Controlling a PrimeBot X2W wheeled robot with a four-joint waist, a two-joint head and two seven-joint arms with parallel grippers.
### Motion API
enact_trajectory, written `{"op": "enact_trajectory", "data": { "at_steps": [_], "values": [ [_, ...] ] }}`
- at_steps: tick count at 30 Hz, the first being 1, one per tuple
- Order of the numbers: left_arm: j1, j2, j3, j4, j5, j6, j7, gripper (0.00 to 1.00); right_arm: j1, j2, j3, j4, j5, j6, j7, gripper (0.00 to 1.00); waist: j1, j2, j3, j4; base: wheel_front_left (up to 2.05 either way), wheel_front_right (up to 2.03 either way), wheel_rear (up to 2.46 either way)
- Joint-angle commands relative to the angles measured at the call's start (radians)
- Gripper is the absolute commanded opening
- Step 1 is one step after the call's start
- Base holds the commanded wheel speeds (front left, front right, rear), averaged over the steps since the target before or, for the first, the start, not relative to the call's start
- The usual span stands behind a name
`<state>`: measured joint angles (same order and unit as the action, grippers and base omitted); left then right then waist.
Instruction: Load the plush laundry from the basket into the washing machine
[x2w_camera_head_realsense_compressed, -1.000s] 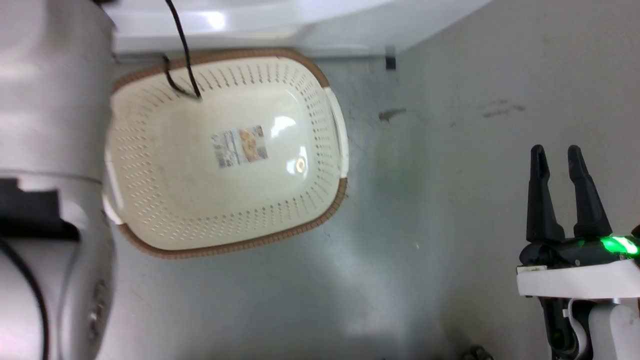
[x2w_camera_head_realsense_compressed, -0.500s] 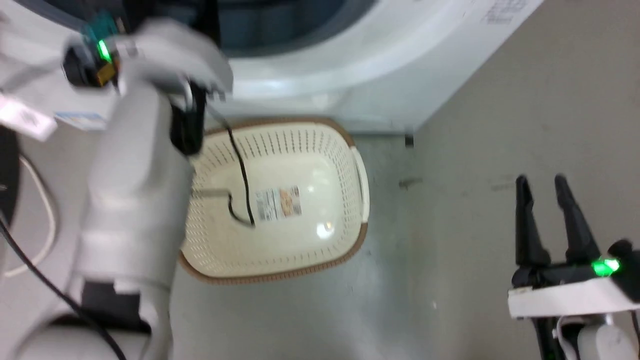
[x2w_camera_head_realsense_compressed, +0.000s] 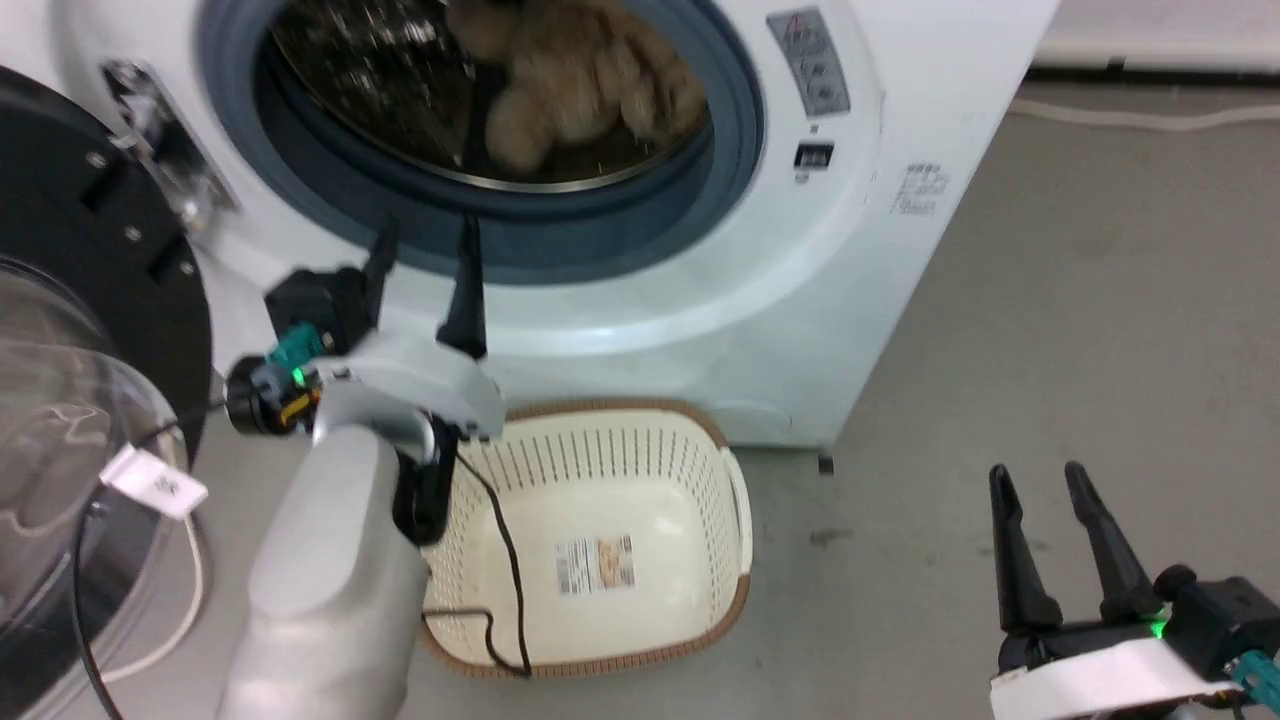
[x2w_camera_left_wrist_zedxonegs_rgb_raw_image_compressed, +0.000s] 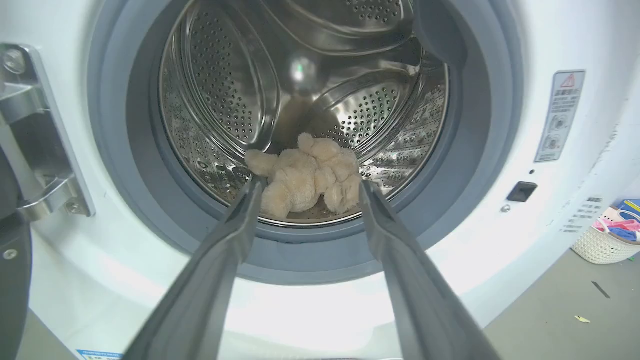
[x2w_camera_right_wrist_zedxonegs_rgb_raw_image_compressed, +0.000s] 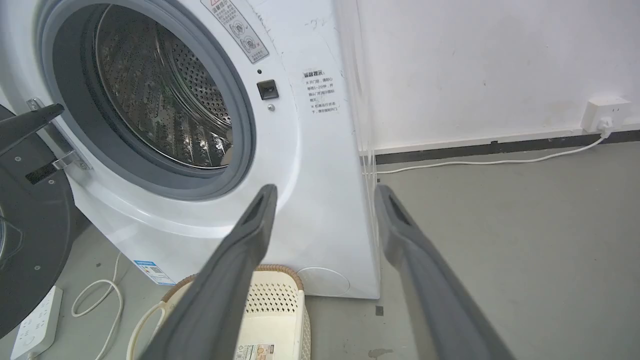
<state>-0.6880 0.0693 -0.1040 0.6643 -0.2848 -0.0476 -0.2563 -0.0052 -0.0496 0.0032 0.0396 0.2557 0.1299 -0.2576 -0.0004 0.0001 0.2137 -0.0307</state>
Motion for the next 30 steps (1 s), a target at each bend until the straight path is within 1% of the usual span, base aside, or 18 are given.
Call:
{"op": "enact_trajectory", "data": {
  "at_steps": [1, 6, 12, 17, 23, 30],
  "values": [
    [0.038, -0.004, -0.007, -0.016, 0.003, -0.006, -0.005, 1.0, 0.018, -0.001, 0.0, 0.007, -0.007, 0.001, -0.004, 1.0, 0.0004, -0.0001, -0.08, 0.013, 0.0, 0.0, 0.0],
    [0.156, 0.007, -0.019, -0.068, 0.005, 0.0, 0.003, 1.0, 0.056, -0.001, 0.002, 0.023, -0.018, 0.001, -0.004, 1.0, 0.0004, -0.0001, -0.157, 0.021, 0.0, 0.0, 0.0],
    [0.306, 0.017, -0.002, -0.168, -0.019, 0.027, 0.029, 1.0, 0.106, -0.001, 0.002, 0.03, -0.035, 0.001, -0.004, 1.0, 0.0004, -0.0001, -0.221, 0.029, 0.0, 0.0, 0.0],
    [0.432, 0.025, 0.005, -0.284, -0.032, 0.044, 0.041, 1.0, 0.119, -0.001, 0.001, 0.026, -0.04, 0.001, -0.004, 1.0, 0.0004, -0.0001, -0.235, 0.028, 0.0, 0.0, 0.0],
    [0.563, 0.032, 0.023, -0.4, -0.047, 0.077, 0.058, 1.0, 0.126, -0.001, -0.007, 0.025, -0.047, 0.001, -0.004, 1.0, 0.0004, -0.0001, -0.238, 0.028, 0.0, 0.0, 0.0],
    [0.674, 0.053, 0.016, -0.498, -0.031, 0.102, 0.079, 1.0, 0.137, -0.001, -0.013, 0.028, -0.056, 0.001, -0.004, 1.0, 0.0004, -0.0001, -0.237, 0.035, 0.0, 0.0, 0.0]
  ]
}}
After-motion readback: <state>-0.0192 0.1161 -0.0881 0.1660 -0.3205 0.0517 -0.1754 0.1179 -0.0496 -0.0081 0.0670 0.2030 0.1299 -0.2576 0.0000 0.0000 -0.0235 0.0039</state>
